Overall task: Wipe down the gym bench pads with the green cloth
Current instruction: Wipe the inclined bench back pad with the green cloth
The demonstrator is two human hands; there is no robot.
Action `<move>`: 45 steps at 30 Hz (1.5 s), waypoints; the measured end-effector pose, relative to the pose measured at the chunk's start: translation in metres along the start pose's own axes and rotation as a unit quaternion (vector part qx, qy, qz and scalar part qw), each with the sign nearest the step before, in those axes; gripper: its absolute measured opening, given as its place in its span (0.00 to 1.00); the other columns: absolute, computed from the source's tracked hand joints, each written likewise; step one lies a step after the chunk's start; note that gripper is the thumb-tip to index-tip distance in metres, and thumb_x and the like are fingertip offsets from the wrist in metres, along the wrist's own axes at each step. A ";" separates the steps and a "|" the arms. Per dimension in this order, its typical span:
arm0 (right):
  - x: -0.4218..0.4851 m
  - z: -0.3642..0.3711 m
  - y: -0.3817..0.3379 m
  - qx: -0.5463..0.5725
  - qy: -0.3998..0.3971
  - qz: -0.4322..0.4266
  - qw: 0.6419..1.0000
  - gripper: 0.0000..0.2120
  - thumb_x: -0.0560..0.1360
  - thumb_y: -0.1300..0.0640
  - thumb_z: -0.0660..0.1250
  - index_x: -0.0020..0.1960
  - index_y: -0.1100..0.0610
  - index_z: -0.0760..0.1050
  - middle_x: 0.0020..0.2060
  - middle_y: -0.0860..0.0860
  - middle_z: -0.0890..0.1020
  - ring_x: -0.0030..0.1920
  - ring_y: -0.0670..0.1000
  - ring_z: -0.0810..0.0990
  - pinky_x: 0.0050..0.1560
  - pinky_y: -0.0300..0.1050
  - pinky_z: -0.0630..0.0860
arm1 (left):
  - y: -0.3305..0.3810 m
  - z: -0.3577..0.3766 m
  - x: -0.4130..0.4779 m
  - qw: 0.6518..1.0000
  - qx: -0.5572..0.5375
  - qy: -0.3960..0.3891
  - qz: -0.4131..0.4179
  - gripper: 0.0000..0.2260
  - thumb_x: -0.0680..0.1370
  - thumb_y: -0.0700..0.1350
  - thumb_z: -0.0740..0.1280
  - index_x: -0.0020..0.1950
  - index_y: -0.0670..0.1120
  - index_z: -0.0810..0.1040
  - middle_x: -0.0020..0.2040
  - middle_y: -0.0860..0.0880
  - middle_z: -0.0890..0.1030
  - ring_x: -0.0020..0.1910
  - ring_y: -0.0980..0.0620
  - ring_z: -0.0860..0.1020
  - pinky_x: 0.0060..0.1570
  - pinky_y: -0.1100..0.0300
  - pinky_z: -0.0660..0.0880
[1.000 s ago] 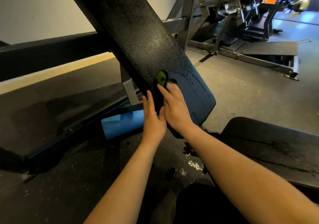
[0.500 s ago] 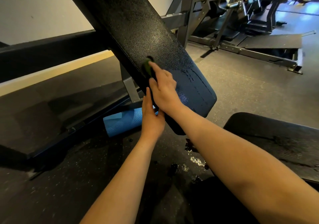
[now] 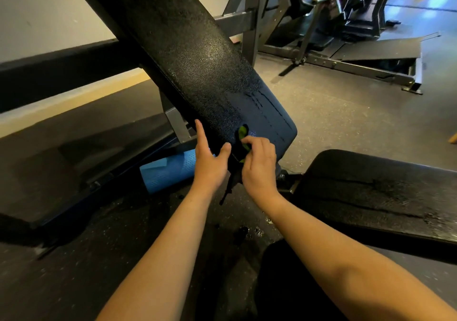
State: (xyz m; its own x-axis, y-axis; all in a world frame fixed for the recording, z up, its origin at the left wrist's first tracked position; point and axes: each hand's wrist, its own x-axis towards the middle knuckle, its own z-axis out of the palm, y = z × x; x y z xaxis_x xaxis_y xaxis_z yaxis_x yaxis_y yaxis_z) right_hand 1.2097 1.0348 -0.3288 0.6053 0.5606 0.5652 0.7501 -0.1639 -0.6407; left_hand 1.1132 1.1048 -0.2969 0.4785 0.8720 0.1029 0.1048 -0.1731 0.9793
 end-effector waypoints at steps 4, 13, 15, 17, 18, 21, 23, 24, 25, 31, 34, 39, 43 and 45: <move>0.047 0.019 -0.049 0.057 -0.064 -0.076 0.993 0.19 0.75 0.58 0.56 0.62 0.58 0.76 0.58 0.54 0.78 0.60 0.53 0.73 0.62 0.47 0.70 | 0.002 -0.002 0.001 0.998 -0.061 0.013 -0.013 0.36 0.82 0.43 0.65 0.80 0.64 0.46 0.76 0.55 0.63 0.70 0.57 0.68 0.69 0.55 0.69; 0.002 -0.006 0.025 -0.018 -0.004 -0.019 1.000 0.17 0.77 0.65 0.58 0.63 0.57 0.76 0.56 0.54 0.76 0.58 0.54 0.69 0.58 0.52 0.71 | 0.001 0.019 -0.013 1.000 0.010 0.023 0.000 0.41 0.82 0.45 0.66 0.79 0.66 0.39 0.81 0.44 0.52 0.77 0.46 0.60 0.72 0.50 0.62; -0.007 -0.012 0.038 -0.013 0.014 0.047 0.999 0.19 0.76 0.70 0.58 0.63 0.57 0.75 0.56 0.54 0.75 0.57 0.52 0.68 0.58 0.52 0.70 | 0.002 0.022 -0.014 0.999 0.015 0.033 0.004 0.41 0.82 0.44 0.66 0.80 0.65 0.39 0.80 0.43 0.51 0.77 0.44 0.59 0.73 0.47 0.62; -0.004 -0.013 0.041 -0.004 0.030 0.103 0.994 0.19 0.77 0.70 0.57 0.64 0.58 0.74 0.58 0.54 0.74 0.58 0.52 0.67 0.61 0.48 0.68 | 0.003 0.025 -0.014 0.999 0.019 0.040 0.004 0.41 0.82 0.43 0.65 0.80 0.64 0.38 0.81 0.43 0.51 0.78 0.43 0.58 0.73 0.46 0.61; 0.000 -0.011 0.039 0.001 0.038 0.125 0.991 0.18 0.78 0.70 0.57 0.64 0.59 0.74 0.58 0.55 0.74 0.59 0.52 0.67 0.61 0.44 0.66 | 0.004 0.026 -0.014 0.999 0.020 0.043 0.002 0.40 0.82 0.43 0.65 0.80 0.64 0.38 0.81 0.43 0.51 0.78 0.43 0.58 0.73 0.45 0.61; 0.028 0.000 0.021 0.008 0.028 0.108 0.994 0.19 0.78 0.70 0.57 0.65 0.60 0.75 0.59 0.56 0.76 0.60 0.56 0.69 0.58 0.38 0.61 | 0.004 0.028 -0.013 0.998 0.021 0.051 -0.007 0.41 0.82 0.43 0.65 0.79 0.65 0.38 0.80 0.43 0.52 0.77 0.43 0.61 0.74 0.42 0.63; 0.057 0.007 0.003 0.023 -0.007 0.044 0.999 0.19 0.78 0.69 0.58 0.65 0.60 0.77 0.59 0.57 0.78 0.61 0.58 0.71 0.59 0.39 0.62 | 0.005 0.029 -0.011 0.998 0.017 0.057 -0.011 0.41 0.82 0.41 0.65 0.80 0.64 0.38 0.78 0.42 0.55 0.75 0.43 0.65 0.73 0.42 0.65; 0.073 0.011 -0.008 0.035 -0.031 0.009 0.999 0.18 0.79 0.69 0.59 0.65 0.60 0.77 0.60 0.57 0.78 0.62 0.58 0.72 0.61 0.40 0.62 | 0.005 0.030 -0.010 0.998 0.017 0.058 -0.010 0.41 0.82 0.40 0.65 0.80 0.63 0.38 0.77 0.42 0.56 0.74 0.43 0.65 0.73 0.42 0.65; 0.088 0.015 -0.018 0.046 -0.055 -0.026 0.997 0.17 0.80 0.67 0.59 0.66 0.60 0.76 0.62 0.57 0.78 0.63 0.58 0.72 0.63 0.40 0.62 | 0.005 0.031 -0.009 0.998 0.018 0.059 -0.009 0.41 0.82 0.40 0.65 0.81 0.61 0.38 0.77 0.42 0.56 0.75 0.42 0.65 0.74 0.43 0.64; 0.099 0.022 -0.009 0.016 -0.076 -0.106 0.991 0.19 0.78 0.61 0.59 0.68 0.56 0.77 0.63 0.54 0.79 0.63 0.60 0.73 0.63 0.54 0.70 | 0.007 0.032 -0.001 0.958 0.232 0.102 0.138 0.40 0.80 0.42 0.67 0.82 0.56 0.44 0.82 0.46 0.37 0.81 0.44 0.43 0.75 0.53 0.49; 0.079 0.007 0.031 -0.029 -0.045 -0.060 0.997 0.22 0.77 0.66 0.60 0.70 0.54 0.75 0.62 0.53 0.79 0.62 0.58 0.72 0.63 0.48 0.67 | 0.007 0.035 0.002 0.937 0.301 0.091 0.153 0.35 0.80 0.41 0.63 0.83 0.49 0.49 0.81 0.48 0.35 0.80 0.47 0.36 0.77 0.55 0.40; 0.058 -0.006 0.065 -0.014 -0.011 0.055 0.998 0.22 0.78 0.70 0.59 0.70 0.58 0.74 0.63 0.56 0.77 0.63 0.58 0.69 0.66 0.41 0.62 | 0.008 0.039 0.003 0.929 0.333 0.097 0.126 0.32 0.81 0.44 0.62 0.83 0.48 0.52 0.82 0.50 0.36 0.80 0.49 0.36 0.74 0.59 0.39; 0.075 -0.005 0.034 0.053 -0.076 -0.012 0.996 0.21 0.79 0.68 0.60 0.71 0.58 0.73 0.67 0.56 0.75 0.67 0.56 0.68 0.68 0.39 0.59 | 0.007 0.038 0.005 0.906 0.384 0.126 0.124 0.31 0.79 0.46 0.65 0.81 0.49 0.58 0.82 0.46 0.43 0.81 0.45 0.42 0.78 0.45 0.49; 0.089 -0.001 0.021 0.066 -0.149 -0.109 0.981 0.21 0.79 0.67 0.61 0.72 0.58 0.72 0.69 0.56 0.73 0.69 0.58 0.67 0.72 0.46 0.60 | 0.008 0.035 0.013 0.879 0.431 0.156 0.130 0.29 0.79 0.48 0.65 0.80 0.51 0.62 0.82 0.44 0.48 0.81 0.42 0.45 0.77 0.42 0.51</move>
State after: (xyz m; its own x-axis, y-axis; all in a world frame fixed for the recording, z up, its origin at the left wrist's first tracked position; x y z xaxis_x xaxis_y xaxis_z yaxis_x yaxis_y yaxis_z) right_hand 1.2793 1.0800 -0.2911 0.3158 0.7856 0.5321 0.7995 0.0817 -0.5951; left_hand 1.1507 1.0983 -0.2939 0.3358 0.8110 0.4790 0.7134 -0.5510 0.4328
